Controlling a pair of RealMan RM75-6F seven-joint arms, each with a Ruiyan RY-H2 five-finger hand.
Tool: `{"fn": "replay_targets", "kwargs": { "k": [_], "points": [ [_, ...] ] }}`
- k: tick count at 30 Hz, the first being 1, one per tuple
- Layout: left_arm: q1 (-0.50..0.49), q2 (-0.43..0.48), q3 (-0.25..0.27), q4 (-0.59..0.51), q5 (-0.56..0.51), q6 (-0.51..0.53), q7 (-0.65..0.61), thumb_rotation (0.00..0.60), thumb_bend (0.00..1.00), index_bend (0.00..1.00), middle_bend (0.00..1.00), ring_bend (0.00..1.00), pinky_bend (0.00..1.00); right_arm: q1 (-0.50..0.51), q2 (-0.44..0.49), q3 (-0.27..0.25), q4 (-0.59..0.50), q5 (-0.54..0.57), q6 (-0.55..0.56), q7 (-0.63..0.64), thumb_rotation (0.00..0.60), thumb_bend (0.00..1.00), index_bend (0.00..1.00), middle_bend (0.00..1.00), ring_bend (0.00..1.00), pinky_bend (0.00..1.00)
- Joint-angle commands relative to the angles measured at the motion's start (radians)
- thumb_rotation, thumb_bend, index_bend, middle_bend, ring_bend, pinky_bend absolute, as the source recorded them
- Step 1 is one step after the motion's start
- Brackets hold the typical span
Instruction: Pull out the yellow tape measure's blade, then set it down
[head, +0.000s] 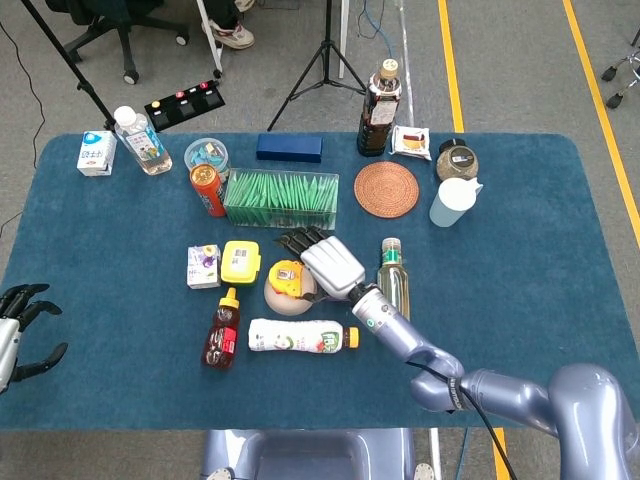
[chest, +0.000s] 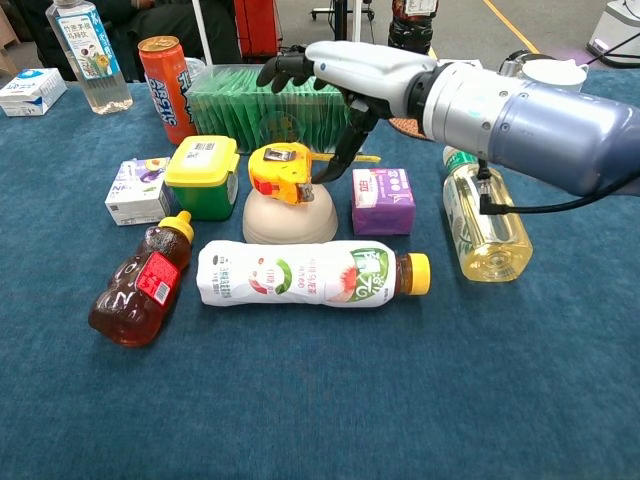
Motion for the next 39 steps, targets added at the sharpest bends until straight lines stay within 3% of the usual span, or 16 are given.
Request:
{"fn": "replay_targets", "kwargs": {
  "k": [1,34,39],
  "points": [
    [0.002,0.000,0.001,0.002,-0.001,0.001,-0.003,0.600,0.24,0.35,0.19,0.12,0.22,0.006,-0.007,0.002,0.008,0.004,-0.004,0.003,0.600,0.04,0.12,0.14,0.12,0.13],
    [0.038,-0.013,0.016,0.094,0.007,0.023,-0.107,0.600,0.24,0.35,0.19,0.12,0.22,0.063,-0.071,0.026,0.046,0.103,-0.041,-0.097,0.600,0.04,0.12,0.15,0.12,0.13],
    [0.041,-0.016,0.017,0.106,0.009,0.024,-0.121,0.600,0.24,0.35,0.19,0.12,0.22,0.080,-0.072,0.033,0.039,0.135,-0.066,-0.131,0.600,0.04,0.15,0.18,0.13,0.13]
  ]
}}
